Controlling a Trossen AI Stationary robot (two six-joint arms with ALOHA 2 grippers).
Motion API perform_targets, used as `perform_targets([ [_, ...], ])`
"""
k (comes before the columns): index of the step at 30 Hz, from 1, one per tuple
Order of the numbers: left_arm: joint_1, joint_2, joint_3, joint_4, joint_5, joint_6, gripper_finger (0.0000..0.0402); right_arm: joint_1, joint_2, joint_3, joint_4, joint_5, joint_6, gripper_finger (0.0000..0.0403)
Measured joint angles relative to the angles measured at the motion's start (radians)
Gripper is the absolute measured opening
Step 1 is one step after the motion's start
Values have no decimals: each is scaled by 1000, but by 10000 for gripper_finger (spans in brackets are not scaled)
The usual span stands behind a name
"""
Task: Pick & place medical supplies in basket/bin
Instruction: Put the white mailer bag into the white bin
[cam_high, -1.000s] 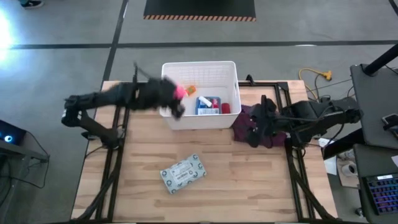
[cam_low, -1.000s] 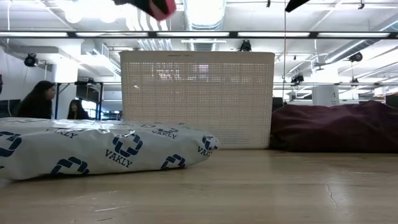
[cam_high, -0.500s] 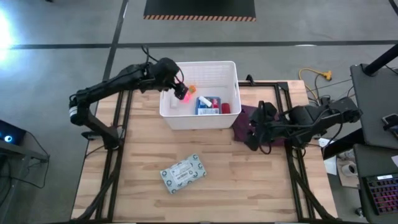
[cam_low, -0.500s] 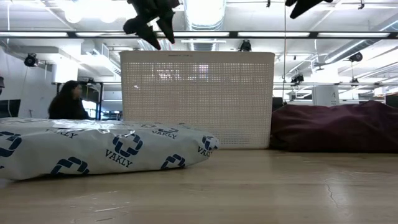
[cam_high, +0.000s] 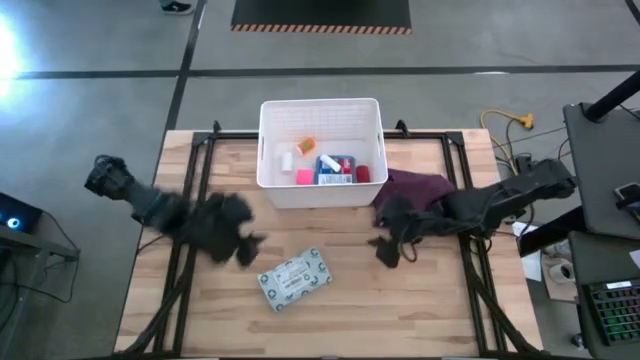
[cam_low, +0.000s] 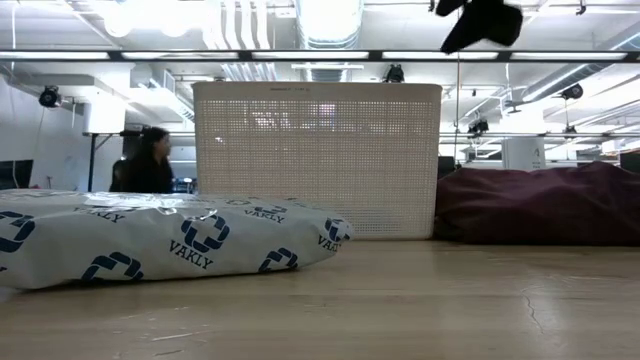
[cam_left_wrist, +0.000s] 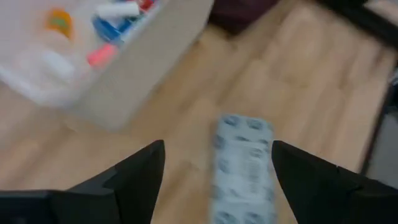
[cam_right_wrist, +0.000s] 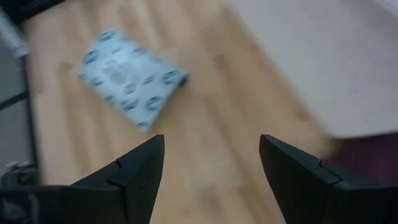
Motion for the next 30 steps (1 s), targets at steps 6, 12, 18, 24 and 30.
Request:
perform_targets([
  [6,-294,5,-262,153,-95,-493,242,0,132,-119,283,-215,67,251],
  [12,-320,83,-530,655,-24,-544,183,4,289,-160,469,-313,194,251],
  [18,-299,129,-575,615,-123,-545,126,94,400,-65,509,-243,155,244],
  [24,-235,129,-627,614,-109,-473,46,105,569,33,503,-233,221,213],
  [30,-192,129,-679,615,-83,-439,6,136,694,169,512,-188,264,154],
])
